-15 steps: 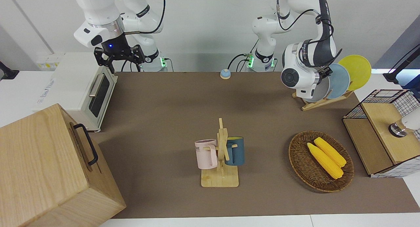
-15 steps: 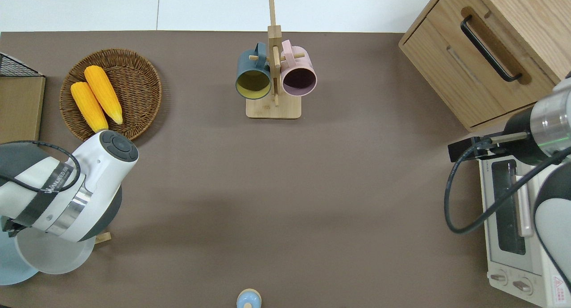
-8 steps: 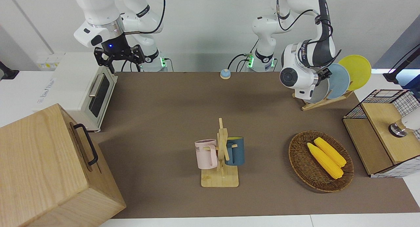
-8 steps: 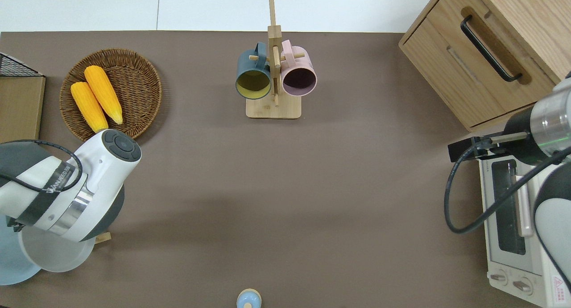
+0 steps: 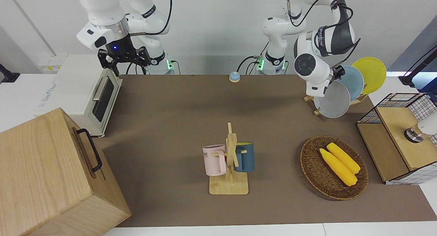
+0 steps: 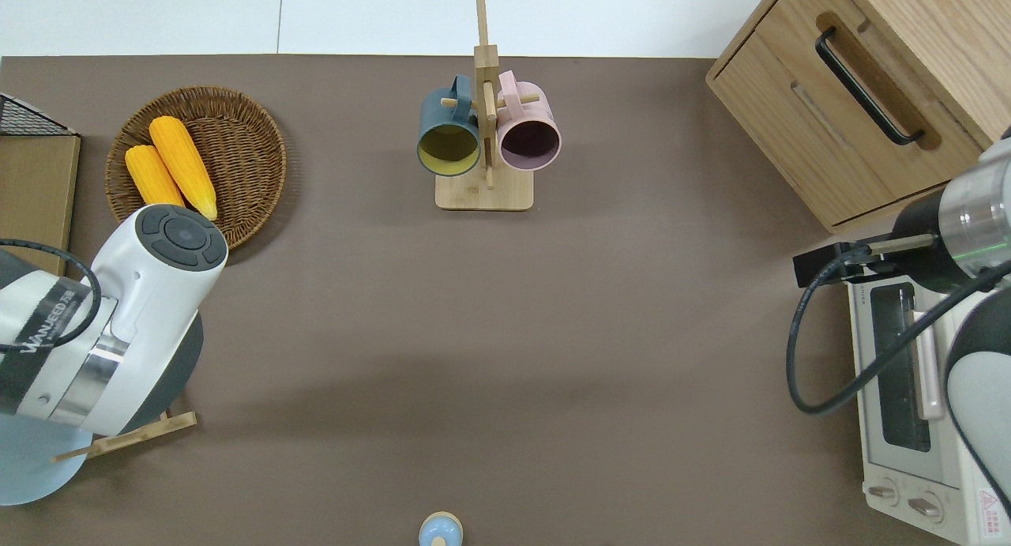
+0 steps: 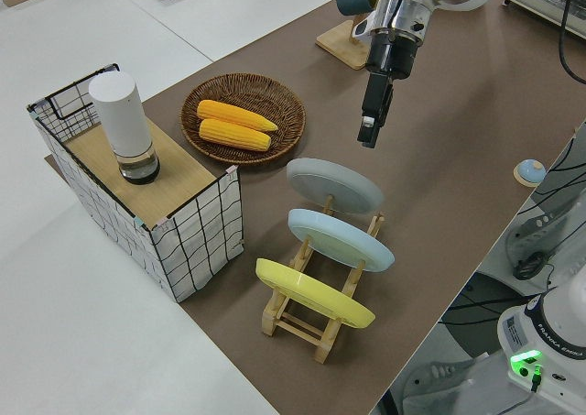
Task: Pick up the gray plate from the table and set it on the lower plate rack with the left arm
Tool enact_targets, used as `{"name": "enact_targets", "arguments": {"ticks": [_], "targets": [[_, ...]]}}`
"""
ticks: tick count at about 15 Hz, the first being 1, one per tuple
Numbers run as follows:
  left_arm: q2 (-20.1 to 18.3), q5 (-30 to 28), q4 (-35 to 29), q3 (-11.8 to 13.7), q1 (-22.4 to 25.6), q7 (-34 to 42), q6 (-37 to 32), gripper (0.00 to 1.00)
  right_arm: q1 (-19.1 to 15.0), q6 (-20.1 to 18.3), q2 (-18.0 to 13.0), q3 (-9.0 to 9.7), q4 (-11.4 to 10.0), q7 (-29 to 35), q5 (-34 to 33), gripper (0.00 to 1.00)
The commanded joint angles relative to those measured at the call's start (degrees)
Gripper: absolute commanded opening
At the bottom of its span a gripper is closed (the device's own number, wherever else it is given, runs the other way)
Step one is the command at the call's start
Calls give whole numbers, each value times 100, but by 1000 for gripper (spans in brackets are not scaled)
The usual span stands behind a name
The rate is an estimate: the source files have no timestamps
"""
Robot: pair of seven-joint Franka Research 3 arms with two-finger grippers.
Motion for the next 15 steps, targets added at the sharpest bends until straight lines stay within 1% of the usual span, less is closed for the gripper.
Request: {"name": "enact_targets", "arguments": {"ticks": [1,4,6,9,12,13,14,15], "targets": [[-56,-73,-17,39,-6,131,32,688,-106,-72,-7,98,51,70,-9,983],[-222,-143,-26,39,-32,140,-134,738,-106,-81,-7,98,51,70,-9,983],[-258,-231,-17,48,-32,192,-241,744,-106,-81,-15,98,51,70,-9,983],[-170,-214,-17,74,3,175,-162,753,-106,-81,-15,98,51,70,-9,983],[-135,-240,9,206,20,245,-92,753,-106,-81,-15,98,51,70,-9,983],[-74,-258,9,258,20,236,39,767,-106,-81,-15,98,51,70,-9,983],[-39,-293,9,259,20,245,136,782,-106,-81,-15,98,51,70,-9,983],[-82,-545,27,276,72,254,146,788,-106,-81,-15,98,51,70,-9,983]]}}
